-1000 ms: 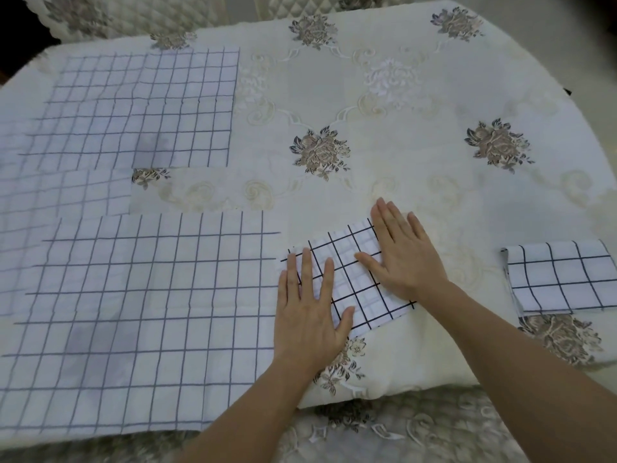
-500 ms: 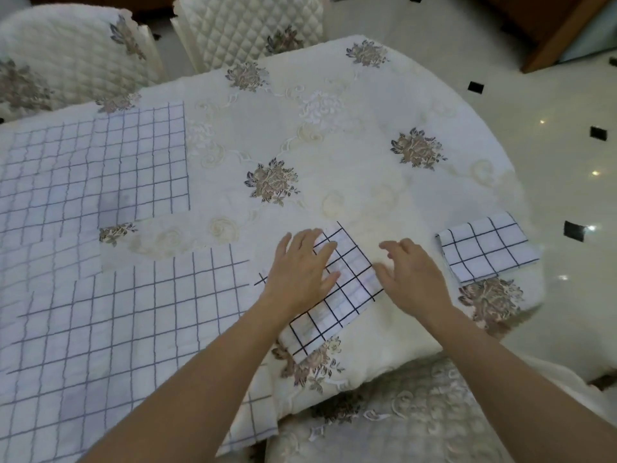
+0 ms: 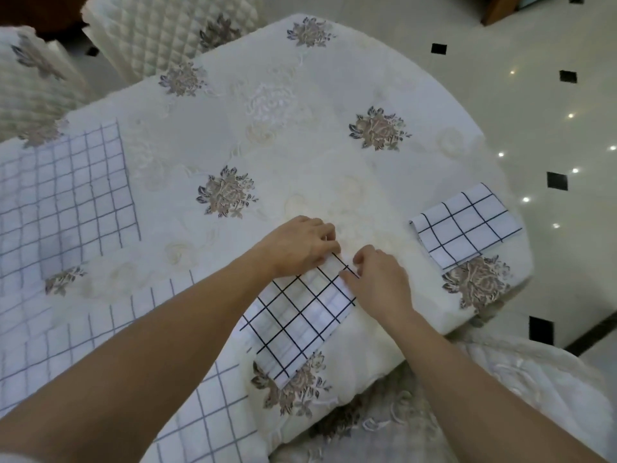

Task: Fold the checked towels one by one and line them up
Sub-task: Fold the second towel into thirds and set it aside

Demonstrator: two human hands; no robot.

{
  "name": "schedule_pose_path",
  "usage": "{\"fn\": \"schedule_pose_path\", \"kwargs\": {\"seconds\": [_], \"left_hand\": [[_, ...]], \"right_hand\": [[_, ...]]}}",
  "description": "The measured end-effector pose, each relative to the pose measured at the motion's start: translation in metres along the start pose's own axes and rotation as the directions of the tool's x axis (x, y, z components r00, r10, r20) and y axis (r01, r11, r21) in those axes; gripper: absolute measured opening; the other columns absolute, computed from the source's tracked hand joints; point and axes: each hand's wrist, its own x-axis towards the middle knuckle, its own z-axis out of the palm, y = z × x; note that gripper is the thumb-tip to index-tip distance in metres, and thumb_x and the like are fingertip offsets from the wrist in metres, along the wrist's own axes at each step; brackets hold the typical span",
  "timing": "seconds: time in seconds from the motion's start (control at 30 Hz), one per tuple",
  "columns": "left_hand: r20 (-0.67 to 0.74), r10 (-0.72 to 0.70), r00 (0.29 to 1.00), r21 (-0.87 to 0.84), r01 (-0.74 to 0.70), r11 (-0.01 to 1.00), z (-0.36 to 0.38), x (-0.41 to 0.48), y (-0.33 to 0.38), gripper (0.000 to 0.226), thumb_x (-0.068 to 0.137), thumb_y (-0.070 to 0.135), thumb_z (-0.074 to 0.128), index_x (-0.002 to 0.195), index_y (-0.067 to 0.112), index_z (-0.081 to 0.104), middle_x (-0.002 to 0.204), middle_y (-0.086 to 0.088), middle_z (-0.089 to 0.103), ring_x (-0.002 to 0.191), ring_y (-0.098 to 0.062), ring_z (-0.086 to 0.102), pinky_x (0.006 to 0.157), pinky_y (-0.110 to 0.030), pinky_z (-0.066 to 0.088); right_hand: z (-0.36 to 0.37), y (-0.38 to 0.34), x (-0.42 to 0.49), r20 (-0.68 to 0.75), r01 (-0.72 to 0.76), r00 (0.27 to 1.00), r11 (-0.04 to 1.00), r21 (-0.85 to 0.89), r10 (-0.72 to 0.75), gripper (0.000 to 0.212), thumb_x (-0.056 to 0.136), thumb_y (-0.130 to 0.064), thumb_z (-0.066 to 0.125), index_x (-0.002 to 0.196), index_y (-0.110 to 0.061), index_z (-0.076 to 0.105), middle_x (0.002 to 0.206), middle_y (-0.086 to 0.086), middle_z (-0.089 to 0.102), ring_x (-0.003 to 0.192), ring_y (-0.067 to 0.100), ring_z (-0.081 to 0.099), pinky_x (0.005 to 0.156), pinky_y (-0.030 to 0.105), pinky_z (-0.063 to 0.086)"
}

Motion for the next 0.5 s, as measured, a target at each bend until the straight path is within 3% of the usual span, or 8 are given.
{"fn": "schedule_pose_path", "kwargs": {"seconds": [0.17,0.3,0.4,0.5], "left_hand": [[0.031,0.014,0.999,-0.027,-0.013,1.0,-0.003,0.006,-0.004,0.023,0.084,0.022,0.073,0.107,0.018,0.068,0.099,-0.003,0.064,0.088,-0.026,0.06,0.075,-0.041,0.05],[0.117,0.018,0.993,-0.031,-0.014,0.999,-0.008,0.012,-0.009,0.018,0.088,0.024,0.069,0.104,0.018,0.068,0.098,-0.002,0.062,0.089,-0.025,0.058,0.077,-0.039,0.044],[0.107,0.038,0.994,-0.032,-0.035,0.999,-0.013,0.024,-0.014,0.006,0.086,0.016,0.07,0.091,0.012,0.069,0.091,-0.007,0.062,0.077,-0.03,0.06,0.06,-0.033,0.038],[0.076,-0.024,0.997,-0.044,0.028,0.999,-0.017,0.043,-0.016,0.011,0.095,0.018,0.062,0.099,0.01,0.067,0.098,-0.007,0.061,0.08,-0.031,0.061,0.058,-0.033,0.036]], "right_hand": [[-0.001,-0.004,0.006,0.099,-0.061,0.993,0.998,-0.009,0.061,0.025,0.088,-0.052,0.065,0.092,-0.028,0.059,0.095,-0.008,0.066,0.1,0.019,0.058,0.089,0.038,0.042],[-0.005,-0.004,0.013,0.155,-0.041,0.987,0.998,0.044,0.034,0.022,0.087,-0.042,0.069,0.077,-0.029,0.055,0.086,-0.006,0.06,0.088,0.021,0.061,0.082,0.037,0.048],[-0.018,0.003,0.023,0.138,-0.008,0.99,0.993,0.116,-0.008,0.019,0.089,-0.034,0.069,0.081,-0.026,0.054,0.094,0.0,0.054,0.087,0.022,0.059,0.072,0.035,0.049],[-0.034,0.011,0.035,0.06,0.049,0.997,0.994,0.101,-0.055,0.012,0.094,-0.032,0.063,0.091,-0.023,0.056,0.099,-0.001,0.054,0.089,0.021,0.056,0.072,0.034,0.046]]}}
